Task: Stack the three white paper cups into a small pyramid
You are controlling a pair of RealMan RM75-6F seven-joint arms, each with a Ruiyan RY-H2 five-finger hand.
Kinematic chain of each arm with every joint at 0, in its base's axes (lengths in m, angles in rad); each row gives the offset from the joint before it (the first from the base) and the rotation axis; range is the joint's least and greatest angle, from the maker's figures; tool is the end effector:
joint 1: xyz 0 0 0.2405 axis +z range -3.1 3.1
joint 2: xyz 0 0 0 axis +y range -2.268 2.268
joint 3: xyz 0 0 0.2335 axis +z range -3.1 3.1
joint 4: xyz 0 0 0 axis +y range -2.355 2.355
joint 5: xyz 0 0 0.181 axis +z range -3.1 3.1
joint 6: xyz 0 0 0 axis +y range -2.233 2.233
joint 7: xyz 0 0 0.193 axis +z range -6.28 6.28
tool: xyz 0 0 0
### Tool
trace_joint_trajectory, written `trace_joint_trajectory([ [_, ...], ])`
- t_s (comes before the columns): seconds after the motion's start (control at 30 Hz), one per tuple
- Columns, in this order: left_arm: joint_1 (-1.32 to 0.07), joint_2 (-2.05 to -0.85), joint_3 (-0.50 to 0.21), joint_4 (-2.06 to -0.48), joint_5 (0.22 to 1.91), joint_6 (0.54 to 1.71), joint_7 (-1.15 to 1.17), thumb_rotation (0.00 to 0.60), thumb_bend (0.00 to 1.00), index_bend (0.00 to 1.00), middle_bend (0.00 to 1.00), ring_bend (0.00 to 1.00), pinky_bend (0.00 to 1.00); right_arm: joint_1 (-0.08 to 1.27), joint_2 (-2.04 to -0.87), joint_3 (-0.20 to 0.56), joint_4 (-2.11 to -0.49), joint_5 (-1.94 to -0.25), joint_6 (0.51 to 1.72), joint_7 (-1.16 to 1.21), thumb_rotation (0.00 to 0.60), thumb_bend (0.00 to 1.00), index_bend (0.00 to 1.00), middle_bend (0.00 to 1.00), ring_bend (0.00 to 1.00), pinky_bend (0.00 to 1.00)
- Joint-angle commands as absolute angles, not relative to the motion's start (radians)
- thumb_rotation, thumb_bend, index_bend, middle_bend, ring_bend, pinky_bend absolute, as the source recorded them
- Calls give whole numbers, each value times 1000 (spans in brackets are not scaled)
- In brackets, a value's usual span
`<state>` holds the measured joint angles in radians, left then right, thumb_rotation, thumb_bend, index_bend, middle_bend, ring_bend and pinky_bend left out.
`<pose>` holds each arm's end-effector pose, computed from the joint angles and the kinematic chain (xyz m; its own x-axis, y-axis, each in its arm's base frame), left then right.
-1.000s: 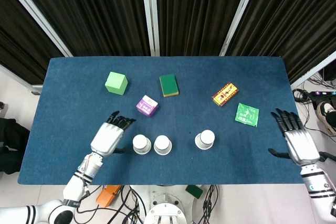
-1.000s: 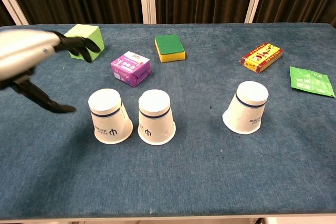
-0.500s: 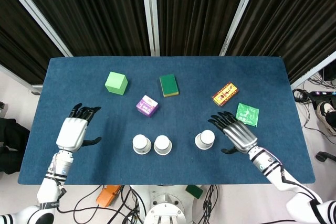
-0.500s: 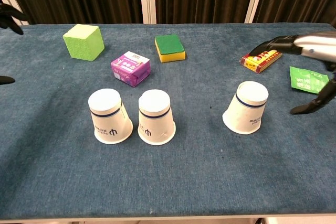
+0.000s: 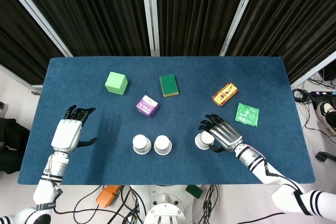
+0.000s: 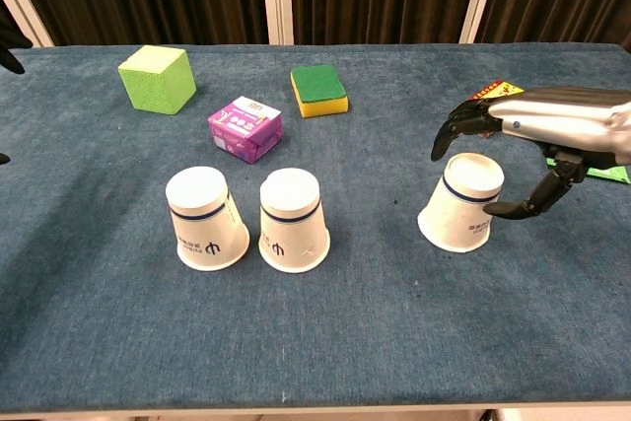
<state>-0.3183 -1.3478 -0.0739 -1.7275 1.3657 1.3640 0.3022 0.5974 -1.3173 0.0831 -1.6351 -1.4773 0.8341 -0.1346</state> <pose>-0.2007 0.2777 0.0885 0.3570 0.0727 0.9313 0.9267 -0.1531 -0.3433 -0.1491 -0.3042 0.0089 0.5274 -0.3812 0.7593 -0.7958 -0.5346 0.2844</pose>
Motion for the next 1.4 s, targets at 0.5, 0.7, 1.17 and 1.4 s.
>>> trace_joint_trajectory([
  [0.5, -278, -1312, -75, -1711, 1344, 1381, 263, 600, 64, 166, 203, 160, 111, 718, -1139, 202, -1950, -1506, 853, -189, 600, 528, 470, 372, 236, 165],
  [0.7, -261, -1312, -76, -1702, 1333, 1390, 246, 600, 64, 166, 203, 158, 111, 844, -1214, 256, -1959, -1411, 750, -269, 600, 528, 468, 372, 236, 169],
  [1.17, -235, -1305, -78, -1669, 1322, 1390, 197, 600, 64, 166, 203, 157, 110, 1025, -1386, 257, -1857, -1179, 690, -431, 600, 527, 447, 372, 236, 172],
  [1.4, -231, -1308, -83, -1656, 1320, 1385, 183, 600, 64, 165, 203, 157, 110, 1063, -1418, 236, -1829, -1130, 705, -464, 600, 528, 427, 372, 228, 171],
])
